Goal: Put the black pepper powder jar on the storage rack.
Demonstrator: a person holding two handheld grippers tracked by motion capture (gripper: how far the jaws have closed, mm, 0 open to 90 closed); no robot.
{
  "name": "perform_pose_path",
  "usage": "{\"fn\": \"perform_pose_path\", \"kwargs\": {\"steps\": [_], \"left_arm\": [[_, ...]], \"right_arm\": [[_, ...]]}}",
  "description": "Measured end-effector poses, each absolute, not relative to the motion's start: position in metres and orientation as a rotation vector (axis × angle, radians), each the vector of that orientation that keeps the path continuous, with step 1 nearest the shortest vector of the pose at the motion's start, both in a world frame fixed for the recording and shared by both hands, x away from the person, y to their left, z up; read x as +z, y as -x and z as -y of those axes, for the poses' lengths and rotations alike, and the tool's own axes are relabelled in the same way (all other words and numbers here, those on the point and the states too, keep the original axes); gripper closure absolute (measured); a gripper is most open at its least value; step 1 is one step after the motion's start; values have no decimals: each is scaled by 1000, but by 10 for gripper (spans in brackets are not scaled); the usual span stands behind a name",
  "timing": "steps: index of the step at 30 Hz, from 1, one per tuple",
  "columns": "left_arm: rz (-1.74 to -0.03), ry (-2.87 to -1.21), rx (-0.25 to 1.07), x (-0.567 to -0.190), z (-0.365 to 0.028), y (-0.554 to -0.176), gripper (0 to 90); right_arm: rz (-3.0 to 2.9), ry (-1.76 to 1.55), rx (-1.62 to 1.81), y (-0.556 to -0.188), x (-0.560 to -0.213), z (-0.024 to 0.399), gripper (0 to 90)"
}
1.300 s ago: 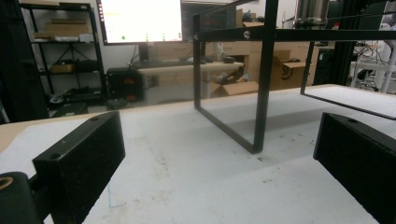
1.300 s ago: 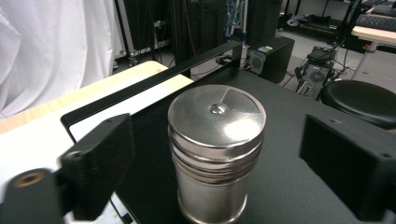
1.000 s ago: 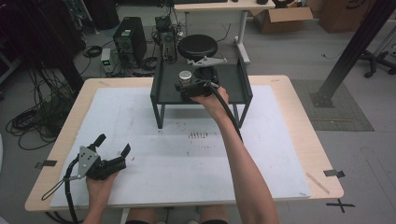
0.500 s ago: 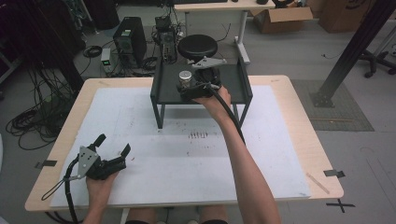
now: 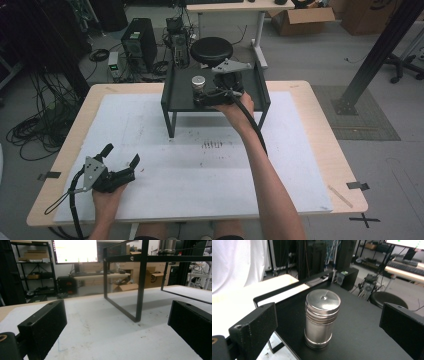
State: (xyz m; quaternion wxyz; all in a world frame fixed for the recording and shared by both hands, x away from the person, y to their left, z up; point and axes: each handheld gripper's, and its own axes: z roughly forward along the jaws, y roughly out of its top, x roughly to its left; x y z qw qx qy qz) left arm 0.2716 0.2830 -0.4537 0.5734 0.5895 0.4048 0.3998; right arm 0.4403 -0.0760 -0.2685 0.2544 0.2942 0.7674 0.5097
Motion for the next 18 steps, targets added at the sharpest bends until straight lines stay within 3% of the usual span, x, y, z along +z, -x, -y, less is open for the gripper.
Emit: {"fn": "perform_pose_path", "kwargs": {"steps": [18], "left_arm": [[-949, -1384, 936, -454, -283, -272, 26]], "right_arm": [[-1998, -790, 1408, -399, -261, 114, 18]]}}
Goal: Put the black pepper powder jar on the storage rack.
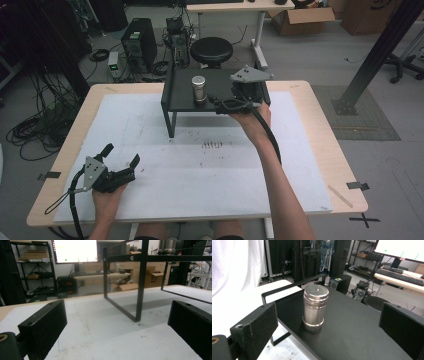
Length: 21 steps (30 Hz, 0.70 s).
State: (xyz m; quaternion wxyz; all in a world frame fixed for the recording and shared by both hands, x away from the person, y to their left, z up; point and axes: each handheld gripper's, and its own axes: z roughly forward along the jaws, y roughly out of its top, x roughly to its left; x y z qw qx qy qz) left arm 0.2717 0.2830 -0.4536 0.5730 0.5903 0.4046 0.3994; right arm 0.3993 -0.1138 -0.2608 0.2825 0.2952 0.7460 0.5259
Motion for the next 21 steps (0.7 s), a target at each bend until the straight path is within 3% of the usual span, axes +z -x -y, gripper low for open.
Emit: {"fn": "perform_pose_path", "kwargs": {"steps": [21], "left_arm": [[-948, -1384, 939, -454, -283, -272, 26]], "right_arm": [[-1891, -860, 1388, -352, -305, 154, 14]]}}
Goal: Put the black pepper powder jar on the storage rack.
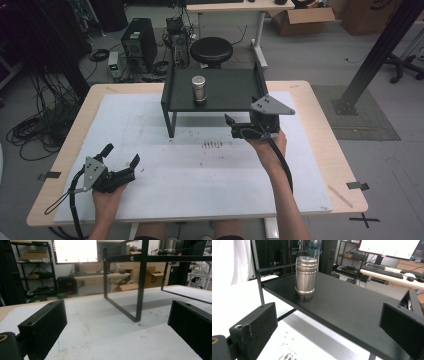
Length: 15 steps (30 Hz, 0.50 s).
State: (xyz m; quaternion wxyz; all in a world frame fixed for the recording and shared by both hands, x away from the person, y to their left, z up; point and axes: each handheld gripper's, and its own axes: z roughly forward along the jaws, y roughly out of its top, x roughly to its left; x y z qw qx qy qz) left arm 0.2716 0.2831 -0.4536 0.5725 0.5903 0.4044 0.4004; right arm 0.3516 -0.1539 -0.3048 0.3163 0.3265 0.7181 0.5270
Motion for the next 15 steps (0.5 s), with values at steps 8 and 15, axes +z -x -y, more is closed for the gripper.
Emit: {"fn": "perform_pose_path", "kwargs": {"steps": [8, 15], "left_arm": [[-948, -1383, 937, -454, -283, -272, 26], [-949, -1384, 938, -454, -283, -271, 26]], "right_arm": [[-1811, -900, 1401, -336, -331, 170, 12], [-1737, -952, 1408, -325, -351, 185, 11]]}}
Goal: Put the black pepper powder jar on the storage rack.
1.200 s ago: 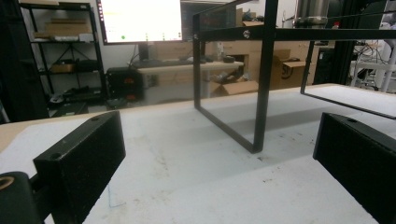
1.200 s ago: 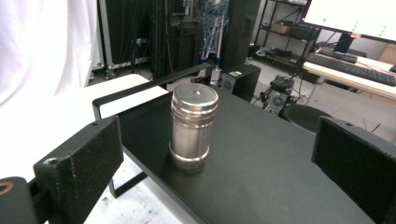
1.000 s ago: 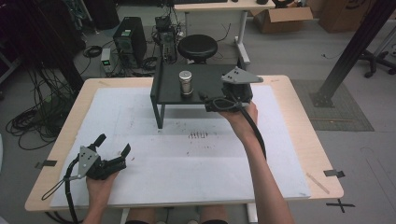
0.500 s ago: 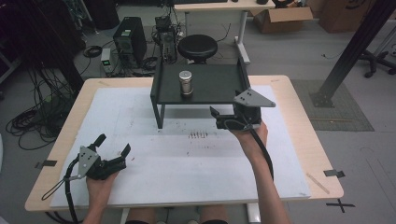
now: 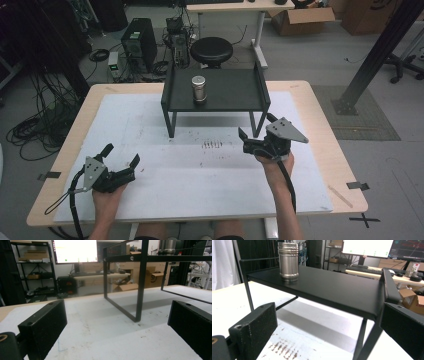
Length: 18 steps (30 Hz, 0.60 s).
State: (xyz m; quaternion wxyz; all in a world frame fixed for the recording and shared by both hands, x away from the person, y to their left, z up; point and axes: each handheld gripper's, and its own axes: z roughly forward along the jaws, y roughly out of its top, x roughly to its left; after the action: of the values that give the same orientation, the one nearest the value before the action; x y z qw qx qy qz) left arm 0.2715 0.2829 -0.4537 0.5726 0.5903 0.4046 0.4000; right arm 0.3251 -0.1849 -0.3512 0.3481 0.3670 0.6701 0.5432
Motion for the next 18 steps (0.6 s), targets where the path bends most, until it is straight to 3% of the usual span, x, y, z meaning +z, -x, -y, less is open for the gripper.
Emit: {"fn": "perform_pose_path", "kwargs": {"steps": [18], "left_arm": [[-949, -1384, 938, -454, -283, -271, 26]], "right_arm": [[-1659, -1036, 1419, -306, -412, 210, 4]]}}
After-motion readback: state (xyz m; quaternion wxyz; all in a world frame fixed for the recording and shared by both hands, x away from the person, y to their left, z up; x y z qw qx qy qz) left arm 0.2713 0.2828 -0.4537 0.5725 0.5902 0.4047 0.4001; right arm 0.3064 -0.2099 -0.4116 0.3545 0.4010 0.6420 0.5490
